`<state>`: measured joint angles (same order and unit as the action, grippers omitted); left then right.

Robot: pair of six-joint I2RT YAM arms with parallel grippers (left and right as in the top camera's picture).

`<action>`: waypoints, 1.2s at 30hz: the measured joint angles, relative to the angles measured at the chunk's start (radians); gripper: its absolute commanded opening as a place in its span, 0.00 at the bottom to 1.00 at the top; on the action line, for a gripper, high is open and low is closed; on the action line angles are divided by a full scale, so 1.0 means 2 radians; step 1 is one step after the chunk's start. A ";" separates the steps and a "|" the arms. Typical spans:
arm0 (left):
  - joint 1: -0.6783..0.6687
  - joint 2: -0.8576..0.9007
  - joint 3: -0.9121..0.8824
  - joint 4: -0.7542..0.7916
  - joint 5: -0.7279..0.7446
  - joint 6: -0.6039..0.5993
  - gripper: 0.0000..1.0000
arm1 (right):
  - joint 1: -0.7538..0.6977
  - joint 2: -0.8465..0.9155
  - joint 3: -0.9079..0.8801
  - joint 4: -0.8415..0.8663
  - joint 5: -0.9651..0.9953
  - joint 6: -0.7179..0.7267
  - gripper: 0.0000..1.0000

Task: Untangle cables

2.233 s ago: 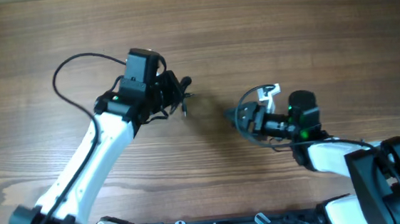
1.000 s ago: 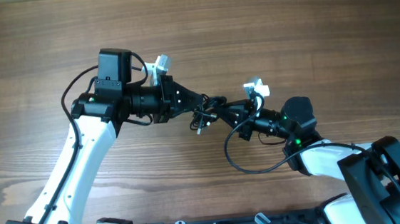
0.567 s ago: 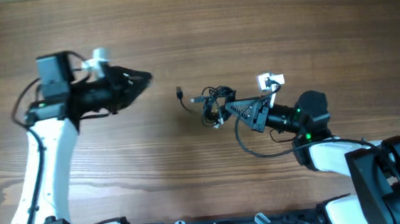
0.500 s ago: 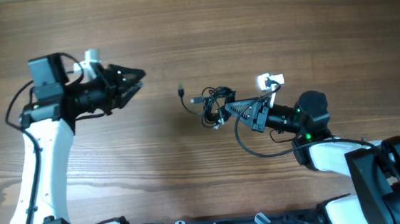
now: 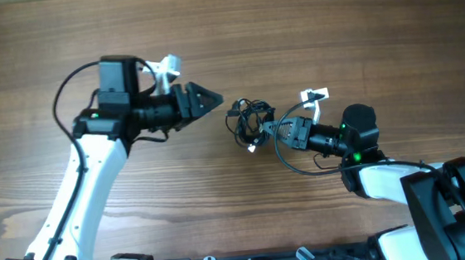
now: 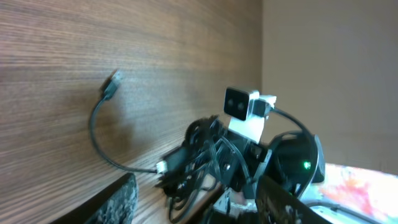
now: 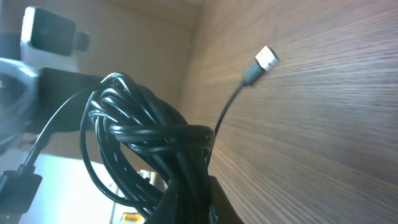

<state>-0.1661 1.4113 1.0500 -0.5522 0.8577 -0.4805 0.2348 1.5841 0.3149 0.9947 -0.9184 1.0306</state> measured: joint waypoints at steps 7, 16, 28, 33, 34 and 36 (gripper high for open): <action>-0.039 0.000 0.000 0.021 -0.065 -0.081 0.60 | 0.000 0.000 0.000 0.000 0.012 -0.007 0.05; -0.081 0.002 0.000 0.068 -0.077 -0.125 0.40 | 0.000 0.000 0.000 0.000 0.013 -0.007 0.05; -0.120 0.051 0.000 0.128 -0.090 -0.140 0.04 | 0.000 0.000 0.000 0.000 0.015 -0.007 0.05; -0.092 0.052 -0.004 0.168 -0.055 -0.159 0.04 | 0.000 0.000 0.002 -0.018 0.017 -0.011 0.05; -0.075 0.052 -0.006 0.176 -0.044 -0.169 0.04 | 0.001 0.000 0.002 -0.024 0.017 -0.011 0.05; -0.029 0.052 -0.006 0.196 -0.026 -0.201 0.04 | 0.001 0.001 0.001 -0.042 0.019 -0.011 0.05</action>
<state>-0.2237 1.5150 1.0389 -0.1604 0.8062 -0.8818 0.2367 1.5852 0.3164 0.9100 -0.8803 1.0084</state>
